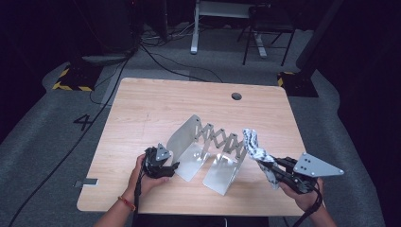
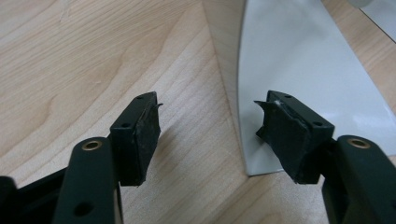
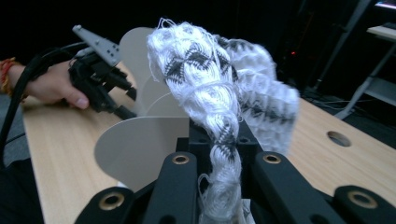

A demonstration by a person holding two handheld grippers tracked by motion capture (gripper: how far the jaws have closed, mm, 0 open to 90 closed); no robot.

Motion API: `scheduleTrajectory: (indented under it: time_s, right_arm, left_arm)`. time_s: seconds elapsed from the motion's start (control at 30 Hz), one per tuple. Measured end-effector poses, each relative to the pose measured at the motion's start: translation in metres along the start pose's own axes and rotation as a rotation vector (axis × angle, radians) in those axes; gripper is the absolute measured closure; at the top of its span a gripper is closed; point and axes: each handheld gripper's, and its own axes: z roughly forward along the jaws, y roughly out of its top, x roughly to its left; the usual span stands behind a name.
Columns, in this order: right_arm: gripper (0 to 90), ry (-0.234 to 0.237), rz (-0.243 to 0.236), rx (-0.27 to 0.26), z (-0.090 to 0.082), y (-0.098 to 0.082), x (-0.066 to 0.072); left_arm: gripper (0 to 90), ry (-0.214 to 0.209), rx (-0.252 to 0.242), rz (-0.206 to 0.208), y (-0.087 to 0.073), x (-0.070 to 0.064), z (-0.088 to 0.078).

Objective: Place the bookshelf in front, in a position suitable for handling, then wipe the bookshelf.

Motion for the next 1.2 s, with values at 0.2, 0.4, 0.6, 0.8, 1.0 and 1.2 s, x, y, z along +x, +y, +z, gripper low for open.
scheduleTrajectory:
  time_s: [0.2,0.4,0.6,0.8,1.0,1.2]
  right_arm:
    - [83.6,0.046,-0.023,0.040,0.014,-0.011,0.010]
    - [82.8,0.106,-0.008,0.058,0.028,-0.023,0.013]
    - [82.4,0.100,0.006,0.065,0.029,-0.029,0.009]
    - [82.3,0.094,0.006,0.063,0.027,-0.029,0.008]
    - [82.5,0.094,-0.013,0.057,0.027,-0.026,0.010]
    - [82.8,0.103,-0.011,0.043,0.026,-0.022,0.009]
  left_arm:
    - [34.9,-0.005,0.006,-0.006,-0.001,0.000,-0.001]
    - [34.9,-0.053,0.012,-0.045,-0.005,0.003,-0.003]
    - [38.2,-0.085,0.010,-0.037,-0.009,0.000,-0.008]
    - [45.0,-0.088,0.015,-0.022,-0.013,-0.005,-0.014]
    - [42.5,-0.057,-0.016,-0.046,-0.010,-0.004,-0.016]
    - [43.2,-0.013,-0.092,-0.064,-0.003,0.002,-0.017]
